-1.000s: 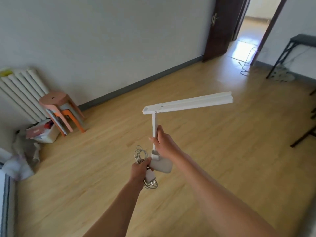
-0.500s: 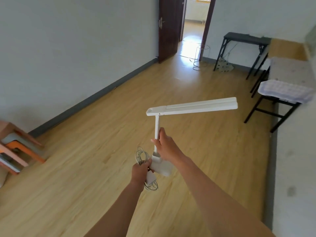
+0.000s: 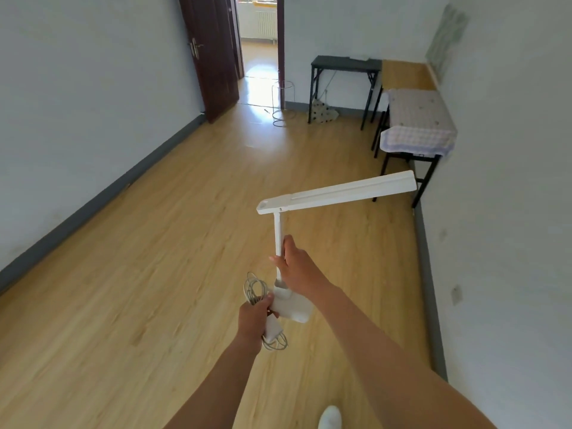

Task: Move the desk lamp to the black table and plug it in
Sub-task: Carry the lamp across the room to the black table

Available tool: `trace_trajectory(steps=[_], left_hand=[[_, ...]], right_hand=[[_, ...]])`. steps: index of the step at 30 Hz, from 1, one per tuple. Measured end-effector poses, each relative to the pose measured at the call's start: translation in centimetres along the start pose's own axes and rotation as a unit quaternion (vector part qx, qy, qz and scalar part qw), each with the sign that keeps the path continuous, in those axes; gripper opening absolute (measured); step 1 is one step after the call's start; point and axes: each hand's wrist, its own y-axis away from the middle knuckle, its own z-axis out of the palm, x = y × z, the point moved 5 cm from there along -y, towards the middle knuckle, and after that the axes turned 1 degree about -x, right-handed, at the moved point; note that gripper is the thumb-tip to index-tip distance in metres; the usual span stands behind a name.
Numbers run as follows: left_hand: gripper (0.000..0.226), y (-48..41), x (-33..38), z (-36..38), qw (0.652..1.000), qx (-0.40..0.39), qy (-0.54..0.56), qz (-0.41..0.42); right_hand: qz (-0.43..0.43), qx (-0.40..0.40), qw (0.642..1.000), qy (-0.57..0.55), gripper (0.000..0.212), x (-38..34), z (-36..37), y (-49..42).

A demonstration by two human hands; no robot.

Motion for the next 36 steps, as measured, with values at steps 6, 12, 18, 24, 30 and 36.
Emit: trace_trajectory(steps=[6,12,18,24,30,36], left_hand=[[0.018,-3.1,1.7,6.2,1.000,-0.020,-0.018,0.007],[0.020,-6.0,3.6,12.2,0.999,-0.028,-0.036,0.013],[0.021,-7.7,4.8,17.3,0.999,-0.041,-0.028,0.016],[0.020,-9.4,6.0,21.5,0.998,-0.049,-0.035,0.015],[0.020,-11.4,6.7,23.6,0.997,-0.064,-0.037,0.011],[0.022,-14.2,7.3,24.7,0.996,-0.080,-0.045,0.007]], right_hand=[[0.017,0.022,0.999,-0.017,0.023,4.4,-4.6,-3.4],[0.020,0.028,0.999,-0.019,0.023,8.1,-9.1,-7.2],[0.017,0.029,0.999,-0.020,0.023,11.1,-12.8,-9.7],[0.024,0.047,0.998,-0.026,0.024,13.5,-16.1,-11.6],[0.037,0.058,0.997,-0.041,0.024,15.3,-17.2,-13.7],[0.051,0.065,0.996,-0.039,0.024,17.0,-17.0,-16.6]])
